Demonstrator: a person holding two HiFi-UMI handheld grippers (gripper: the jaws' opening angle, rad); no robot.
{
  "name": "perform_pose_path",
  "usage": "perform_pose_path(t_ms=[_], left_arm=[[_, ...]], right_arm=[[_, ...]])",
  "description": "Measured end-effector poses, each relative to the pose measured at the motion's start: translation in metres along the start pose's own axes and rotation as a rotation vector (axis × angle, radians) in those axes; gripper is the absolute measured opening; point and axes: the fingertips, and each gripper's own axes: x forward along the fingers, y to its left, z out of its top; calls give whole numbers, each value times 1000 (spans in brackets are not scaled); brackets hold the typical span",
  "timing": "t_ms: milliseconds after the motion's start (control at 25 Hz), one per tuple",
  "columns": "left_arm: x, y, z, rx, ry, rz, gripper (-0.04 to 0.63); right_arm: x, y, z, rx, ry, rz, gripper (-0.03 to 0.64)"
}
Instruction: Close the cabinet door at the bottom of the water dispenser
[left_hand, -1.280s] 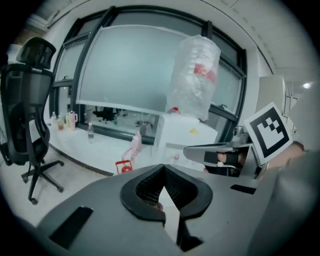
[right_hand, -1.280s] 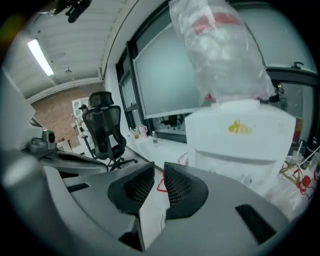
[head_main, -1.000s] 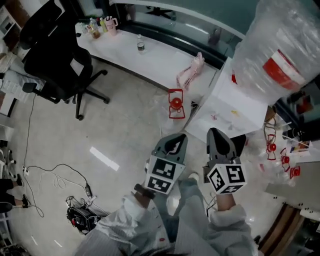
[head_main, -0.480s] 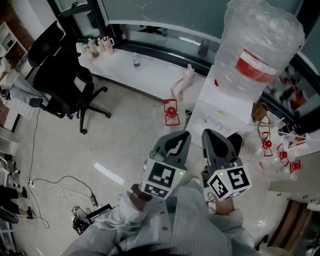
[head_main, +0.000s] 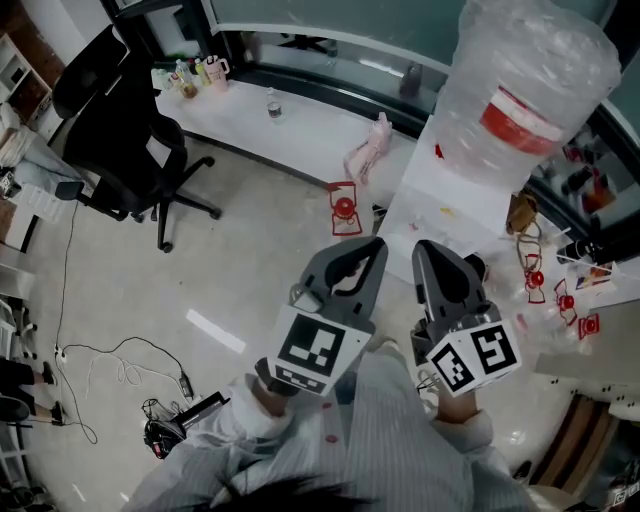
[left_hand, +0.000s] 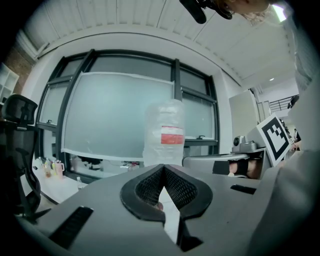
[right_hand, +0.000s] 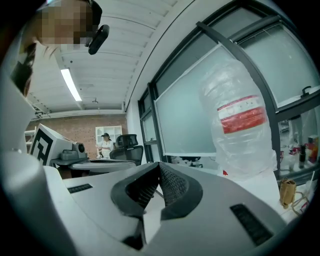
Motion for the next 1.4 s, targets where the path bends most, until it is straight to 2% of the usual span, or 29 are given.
perform_pose_path(t_ms=[560,1400], left_arm=[[-5,14,-11,-21,15,16,9],[-20,1,-13,-21,8,-14,9]], right_arm=[[16,20,-8,12,26,40,14],[3,36,-12,-12,35,34,14]])
